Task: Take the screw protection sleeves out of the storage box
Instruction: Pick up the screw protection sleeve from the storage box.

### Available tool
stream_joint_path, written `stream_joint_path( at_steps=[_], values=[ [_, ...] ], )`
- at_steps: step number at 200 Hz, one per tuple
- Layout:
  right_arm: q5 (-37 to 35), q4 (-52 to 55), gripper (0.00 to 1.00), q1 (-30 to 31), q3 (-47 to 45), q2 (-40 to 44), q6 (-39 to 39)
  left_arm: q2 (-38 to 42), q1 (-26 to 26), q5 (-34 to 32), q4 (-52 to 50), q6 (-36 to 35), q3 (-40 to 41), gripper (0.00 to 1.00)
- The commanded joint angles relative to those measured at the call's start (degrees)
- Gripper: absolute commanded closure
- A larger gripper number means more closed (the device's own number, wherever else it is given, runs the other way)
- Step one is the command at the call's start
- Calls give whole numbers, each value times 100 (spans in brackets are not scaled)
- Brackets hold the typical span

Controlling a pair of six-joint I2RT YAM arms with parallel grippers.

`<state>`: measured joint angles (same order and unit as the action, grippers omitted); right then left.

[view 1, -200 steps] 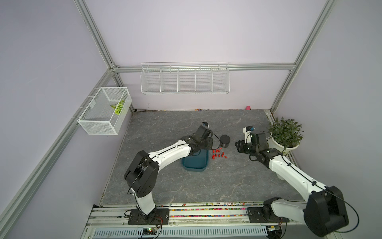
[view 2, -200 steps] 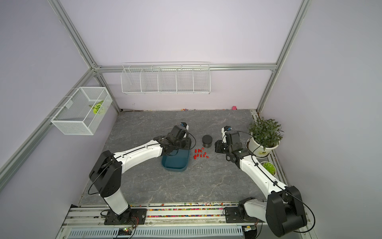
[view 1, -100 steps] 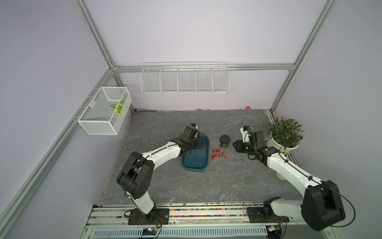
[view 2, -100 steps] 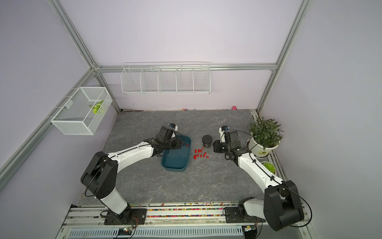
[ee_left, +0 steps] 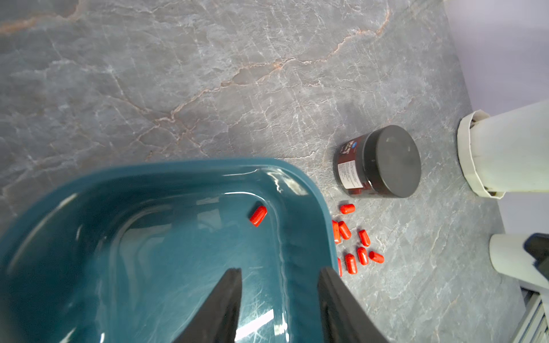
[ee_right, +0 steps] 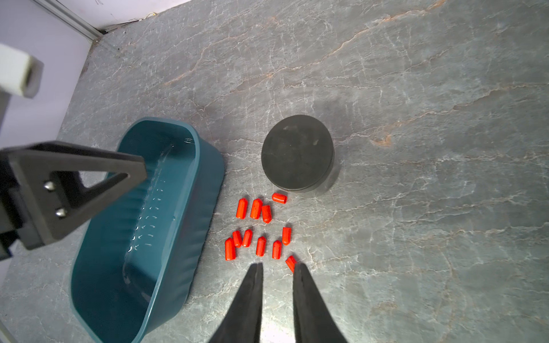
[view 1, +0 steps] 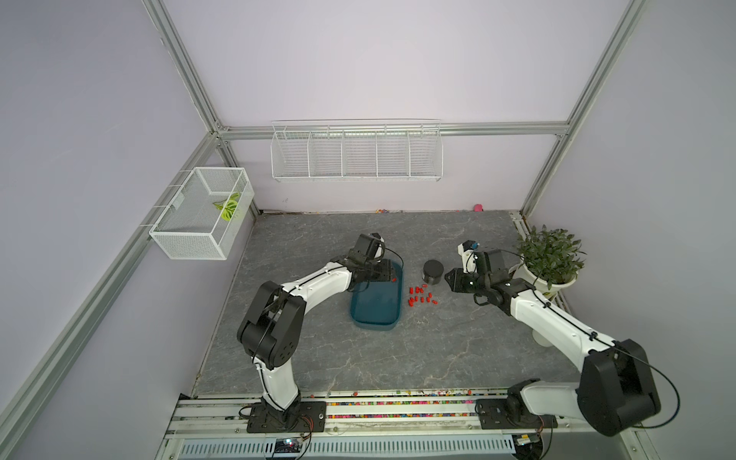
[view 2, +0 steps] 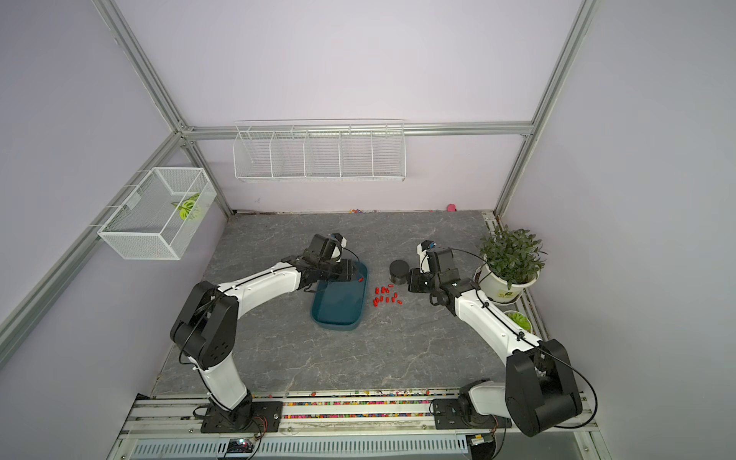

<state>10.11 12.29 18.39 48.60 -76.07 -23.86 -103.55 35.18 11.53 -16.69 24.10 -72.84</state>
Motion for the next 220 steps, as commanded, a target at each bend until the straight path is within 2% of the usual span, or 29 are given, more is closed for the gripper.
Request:
stream_joint_path(
  at_steps=[1,48,97,106,154,220],
  values=[
    [-71,66,77,37,149,-75,127,-67,-53,251,-605,-438,-421,51],
    [-70,98,77,59,186,-123,145,-342,-81,745,-476,-355,-344,51],
    [-64,97,77,60,194,-141,145,-561,-159,984,-216,-246,-361,50],
    [-61,106,77,59,202,-146,147,-593,-160,983,-215,-239,-371,47],
    [-70,98,77,52,194,-136,149,-864,-196,839,-505,-158,-638,46],
    [-66,106,77,60,198,-147,145,-1110,-196,584,-825,-81,-908,50]
  ],
)
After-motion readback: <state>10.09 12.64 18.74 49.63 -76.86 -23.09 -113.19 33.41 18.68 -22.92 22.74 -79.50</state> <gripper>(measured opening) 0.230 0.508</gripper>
